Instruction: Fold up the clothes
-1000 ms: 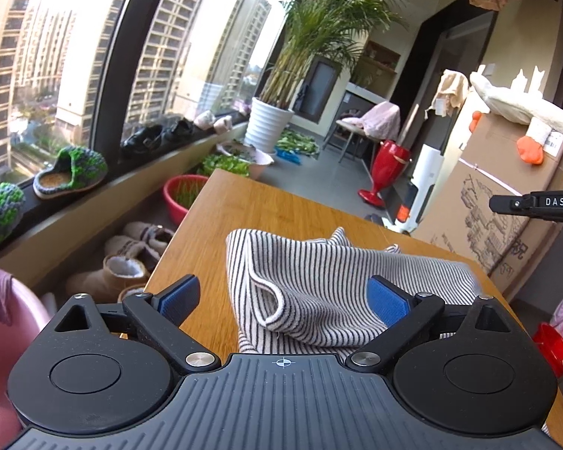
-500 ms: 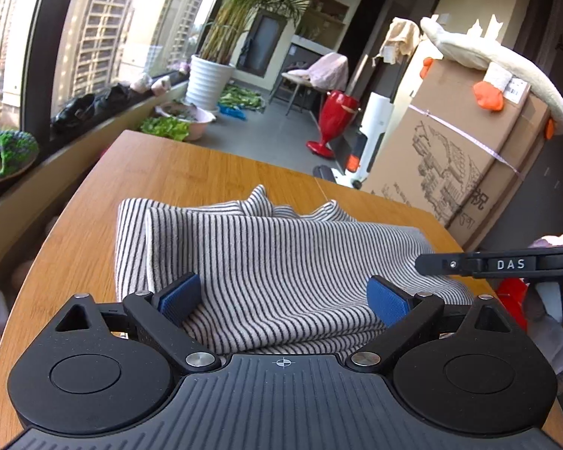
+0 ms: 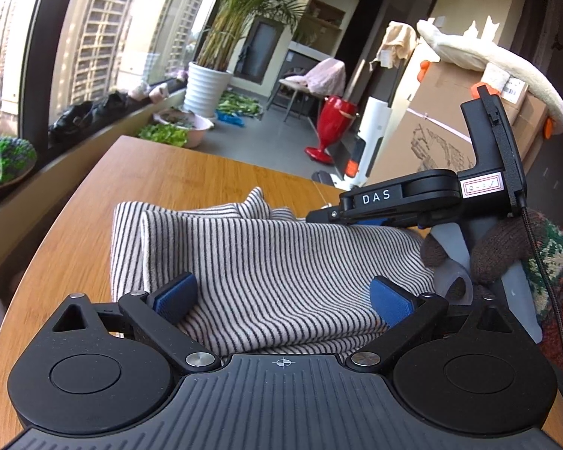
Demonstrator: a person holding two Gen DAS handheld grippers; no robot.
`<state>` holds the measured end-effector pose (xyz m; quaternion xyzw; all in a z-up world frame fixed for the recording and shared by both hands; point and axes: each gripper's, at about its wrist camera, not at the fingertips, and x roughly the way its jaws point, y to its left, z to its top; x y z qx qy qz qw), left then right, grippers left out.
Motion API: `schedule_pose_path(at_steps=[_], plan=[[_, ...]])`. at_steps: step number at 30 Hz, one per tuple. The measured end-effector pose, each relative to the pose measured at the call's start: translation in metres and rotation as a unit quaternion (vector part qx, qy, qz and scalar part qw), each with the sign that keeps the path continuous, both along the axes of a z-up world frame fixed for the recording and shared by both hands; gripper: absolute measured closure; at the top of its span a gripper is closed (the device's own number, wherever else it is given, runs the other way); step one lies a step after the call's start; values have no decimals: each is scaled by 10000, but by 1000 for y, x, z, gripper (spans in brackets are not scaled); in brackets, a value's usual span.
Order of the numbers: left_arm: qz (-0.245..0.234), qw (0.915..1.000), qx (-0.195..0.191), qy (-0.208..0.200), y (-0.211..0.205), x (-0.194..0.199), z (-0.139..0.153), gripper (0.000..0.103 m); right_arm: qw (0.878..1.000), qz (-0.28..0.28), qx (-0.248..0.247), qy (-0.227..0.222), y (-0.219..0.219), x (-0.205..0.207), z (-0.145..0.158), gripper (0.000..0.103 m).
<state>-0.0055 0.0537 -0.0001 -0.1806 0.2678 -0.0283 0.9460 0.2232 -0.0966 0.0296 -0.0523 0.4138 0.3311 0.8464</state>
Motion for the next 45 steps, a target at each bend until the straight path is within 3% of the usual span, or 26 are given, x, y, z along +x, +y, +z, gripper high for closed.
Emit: schedule_pose_path(at_steps=[1, 6, 8, 12, 15, 17, 19, 22, 26, 30, 31, 33, 34, 39, 45], plan=[[-1, 10000, -9, -4, 0, 0, 0, 2, 10000, -6, -74, -39, 0, -1, -1, 77], [8, 9999, -140, -80, 3, -1, 0, 2, 9998, -29, -49, -178, -5, -12, 8, 92], [11, 9993, -347, -157, 10, -5, 0, 2, 9996, 37, 249, -163, -13, -21, 23, 93], [-37, 9980, -580, -251, 23, -26, 11, 2, 9899, 399, 1363, 25, -50, -58, 69, 93], [-96, 9950, -876, -472, 37, -51, 22, 2, 9876, 613, 1442, 50, -76, -97, 74, 93], [37, 9933, -983, -603, 47, -62, 31, 2, 9877, 620, 1407, 268, -87, -114, 58, 93], [202, 9928, -952, -702, 54, -67, 42, 2, 9896, 476, 1250, 520, -92, -126, 30, 94], [426, 9945, -623, -727, 59, -62, 62, 1, 9910, 444, 1207, 381, -91, -144, 11, 94], [367, 9976, -345, -466, 54, -32, 70, 0, 9917, 391, 1215, 146, -93, -157, 9, 94], [237, 9996, -148, -53, 39, -5, 56, 0, 9912, 316, 1280, 106, -102, -162, 8, 95], [291, 9995, -114, -12, 37, -5, 52, 2, 9912, 287, 1288, 94, -105, -163, 8, 95], [371, 9992, -148, 81, 32, -13, 47, 35, 9913, 187, 1300, 38, -113, -165, 8, 95], [376, 9990, -187, 128, 31, -20, 43, 47, 9915, 138, 1291, -9, -116, -166, 9, 95], [414, 9990, -11, 163, 19, -52, 29, 49, 9904, 188, 1289, -459, -129, -183, 35, 89], [444, 9986, 279, 13, 4, -74, 25, 49, 9738, 40, 1925, -1214, -133, -187, 77, 87]])
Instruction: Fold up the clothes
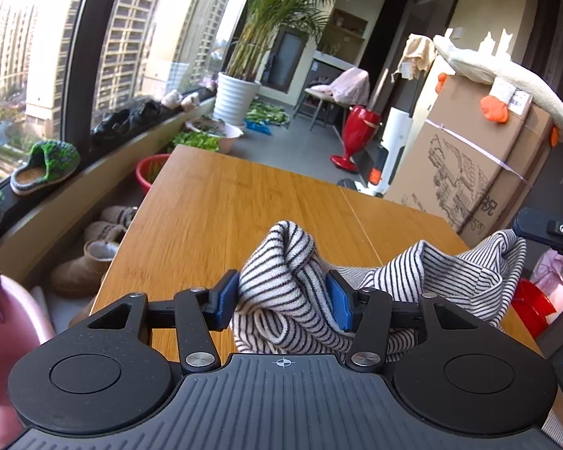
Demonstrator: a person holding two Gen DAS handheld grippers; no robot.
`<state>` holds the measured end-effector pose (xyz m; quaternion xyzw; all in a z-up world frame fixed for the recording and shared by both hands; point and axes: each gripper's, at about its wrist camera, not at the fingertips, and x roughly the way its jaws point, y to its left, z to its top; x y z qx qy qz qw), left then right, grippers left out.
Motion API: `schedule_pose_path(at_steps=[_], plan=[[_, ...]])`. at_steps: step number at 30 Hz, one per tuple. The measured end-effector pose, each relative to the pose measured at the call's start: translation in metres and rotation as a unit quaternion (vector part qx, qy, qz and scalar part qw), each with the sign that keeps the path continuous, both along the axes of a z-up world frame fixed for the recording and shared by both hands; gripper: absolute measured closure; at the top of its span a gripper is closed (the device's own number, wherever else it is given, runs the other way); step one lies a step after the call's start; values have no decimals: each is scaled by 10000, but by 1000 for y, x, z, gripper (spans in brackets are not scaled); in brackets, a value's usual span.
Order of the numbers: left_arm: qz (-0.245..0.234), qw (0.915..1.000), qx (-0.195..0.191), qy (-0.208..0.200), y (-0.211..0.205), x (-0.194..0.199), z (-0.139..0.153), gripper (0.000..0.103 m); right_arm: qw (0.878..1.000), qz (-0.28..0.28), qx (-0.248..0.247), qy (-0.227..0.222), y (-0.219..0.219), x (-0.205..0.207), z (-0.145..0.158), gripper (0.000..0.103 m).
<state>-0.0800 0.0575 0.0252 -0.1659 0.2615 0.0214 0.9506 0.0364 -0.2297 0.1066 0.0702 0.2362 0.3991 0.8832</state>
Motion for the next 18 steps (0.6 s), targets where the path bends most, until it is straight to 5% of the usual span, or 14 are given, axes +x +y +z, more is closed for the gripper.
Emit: schedule_pose_path(at_steps=[7, 11, 15, 18], plan=[[-116, 9999, 85, -91, -1, -34, 8, 45, 9929, -461, -1079, 192, 4, 16, -44, 88], [-71, 9986, -182, -498, 15, -53, 33, 36, 9927, -639, -901, 493, -27, 6, -64, 91], [-137, 9949, 19, -999, 10, -34, 69, 20, 9929, -746, -838, 406, -32, -4, -72, 91], [-512, 9957, -10, -770, -13, -16, 70, 24, 9925, -865, -797, 340, -34, -13, -77, 91]])
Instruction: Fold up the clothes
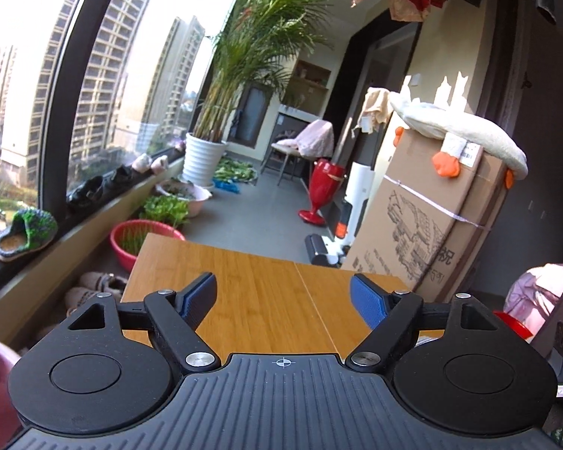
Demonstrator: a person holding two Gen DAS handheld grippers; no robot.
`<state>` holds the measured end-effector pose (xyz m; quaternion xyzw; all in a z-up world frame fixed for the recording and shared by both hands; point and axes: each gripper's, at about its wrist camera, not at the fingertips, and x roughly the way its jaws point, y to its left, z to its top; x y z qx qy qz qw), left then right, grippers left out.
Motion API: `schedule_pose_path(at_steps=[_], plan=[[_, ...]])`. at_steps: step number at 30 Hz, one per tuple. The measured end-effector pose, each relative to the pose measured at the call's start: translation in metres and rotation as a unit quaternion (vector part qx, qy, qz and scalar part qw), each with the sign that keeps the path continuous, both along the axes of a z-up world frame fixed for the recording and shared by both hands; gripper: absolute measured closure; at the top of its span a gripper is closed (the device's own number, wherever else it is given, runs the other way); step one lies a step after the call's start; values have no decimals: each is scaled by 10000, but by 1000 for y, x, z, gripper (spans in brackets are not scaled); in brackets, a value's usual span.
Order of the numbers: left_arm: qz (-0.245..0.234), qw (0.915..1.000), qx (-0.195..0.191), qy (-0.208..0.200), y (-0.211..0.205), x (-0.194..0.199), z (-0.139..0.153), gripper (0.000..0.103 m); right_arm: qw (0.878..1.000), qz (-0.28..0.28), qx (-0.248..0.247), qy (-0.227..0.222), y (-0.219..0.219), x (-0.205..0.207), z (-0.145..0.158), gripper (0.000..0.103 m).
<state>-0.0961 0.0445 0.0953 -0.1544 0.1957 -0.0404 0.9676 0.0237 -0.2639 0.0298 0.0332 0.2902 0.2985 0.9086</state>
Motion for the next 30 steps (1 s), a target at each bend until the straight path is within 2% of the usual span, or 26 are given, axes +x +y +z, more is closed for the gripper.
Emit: schedule_pose_path(at_steps=[2, 6, 8, 10, 12, 14, 15, 17, 19, 30], plan=[[-298, 9991, 0, 295, -18, 5, -10, 34, 10000, -48, 16, -2, -2, -7, -3, 91], [-549, 9951, 28, 822, -44, -4, -51, 34, 10000, -9, -28, 11, -10, -19, -11, 88], [-447, 9957, -55, 812, -41, -3, -67, 37, 10000, 30, -14, 8, -11, -19, -16, 88], [-343, 9965, -30, 766, -39, 1, -70, 37, 10000, 35, -13, -28, -8, -18, -16, 88], [-230, 9970, 180, 720, -39, 8, -71, 37, 10000, 22, -31, -92, -5, -16, -17, 88], [-148, 9959, 605, 654, -44, 17, -76, 36, 9999, 0, -30, -154, 0, -15, -18, 88], [-133, 9950, 763, 627, -46, 21, -78, 35, 9999, -9, -17, -162, 1, -14, -18, 88], [-137, 9936, 954, 590, -50, 30, -80, 25, 9999, -31, 12, -158, 2, -11, -19, 88], [-146, 9927, 1049, 578, -52, 40, -81, 20, 9998, -66, 16, -160, 4, -6, -19, 88], [-104, 9888, 1397, 517, -46, 91, -82, 14, 9992, -334, 159, -142, 19, 31, -22, 84]])
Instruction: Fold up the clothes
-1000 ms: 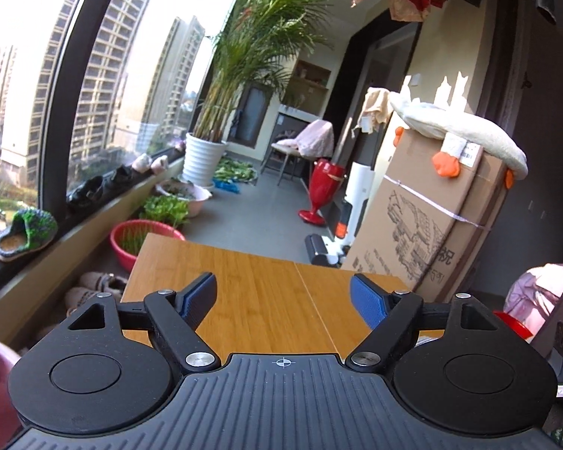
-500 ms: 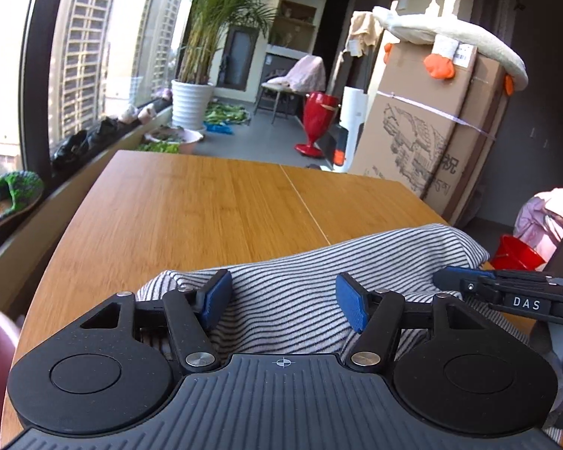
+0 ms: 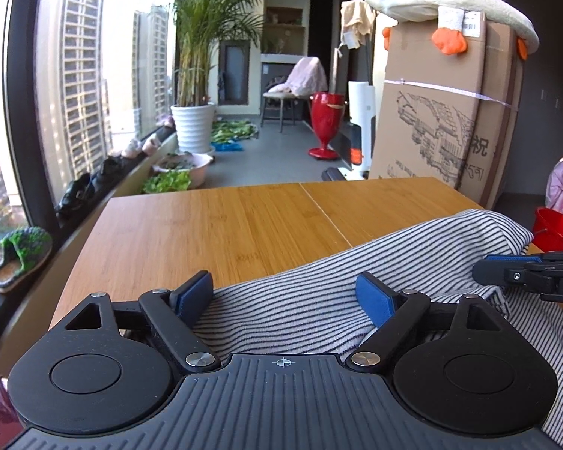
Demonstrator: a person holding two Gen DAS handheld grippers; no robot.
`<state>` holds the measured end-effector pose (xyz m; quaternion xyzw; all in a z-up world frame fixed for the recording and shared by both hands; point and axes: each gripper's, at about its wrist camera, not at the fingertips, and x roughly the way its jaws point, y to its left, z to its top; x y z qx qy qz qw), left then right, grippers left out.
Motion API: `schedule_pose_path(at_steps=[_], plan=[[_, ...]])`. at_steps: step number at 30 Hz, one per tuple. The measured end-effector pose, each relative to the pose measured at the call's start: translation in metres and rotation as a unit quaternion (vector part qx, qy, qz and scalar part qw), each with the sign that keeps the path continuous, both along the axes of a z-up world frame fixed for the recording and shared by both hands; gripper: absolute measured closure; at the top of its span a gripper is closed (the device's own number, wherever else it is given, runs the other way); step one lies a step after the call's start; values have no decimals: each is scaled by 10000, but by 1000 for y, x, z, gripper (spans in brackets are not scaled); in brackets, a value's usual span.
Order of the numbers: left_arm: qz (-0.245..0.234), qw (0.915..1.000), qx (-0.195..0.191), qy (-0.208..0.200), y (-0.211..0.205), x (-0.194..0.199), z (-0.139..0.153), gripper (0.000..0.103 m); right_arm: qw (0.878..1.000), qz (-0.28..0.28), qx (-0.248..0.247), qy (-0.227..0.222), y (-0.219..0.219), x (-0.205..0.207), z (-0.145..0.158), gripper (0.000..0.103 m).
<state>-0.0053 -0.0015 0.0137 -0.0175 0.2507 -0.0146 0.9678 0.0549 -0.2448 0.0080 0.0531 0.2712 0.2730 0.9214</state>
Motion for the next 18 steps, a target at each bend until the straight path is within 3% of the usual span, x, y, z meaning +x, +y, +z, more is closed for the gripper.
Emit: schedule_pose_path(at_steps=[2, 5, 8, 12, 18], plan=[[21, 10000, 14, -24, 1, 1, 1, 15, 10000, -18, -63, -45, 3, 1, 0, 83], [90, 9999, 62, -49, -5, -11, 7, 18, 9999, 53, -41, -102, 4, -1, 1, 71], [57, 9993, -356, 31, -8, -24, 14, 18, 9999, 139, 20, -99, 3, 1, 1, 59], [42, 9984, -552, 115, -11, -33, 12, 14, 9990, 431, 88, -102, 6, 0, 0, 27], [-55, 9985, -529, 132, -22, -41, 3, 9, 9990, 368, 255, -64, 1, 2, 0, 24]])
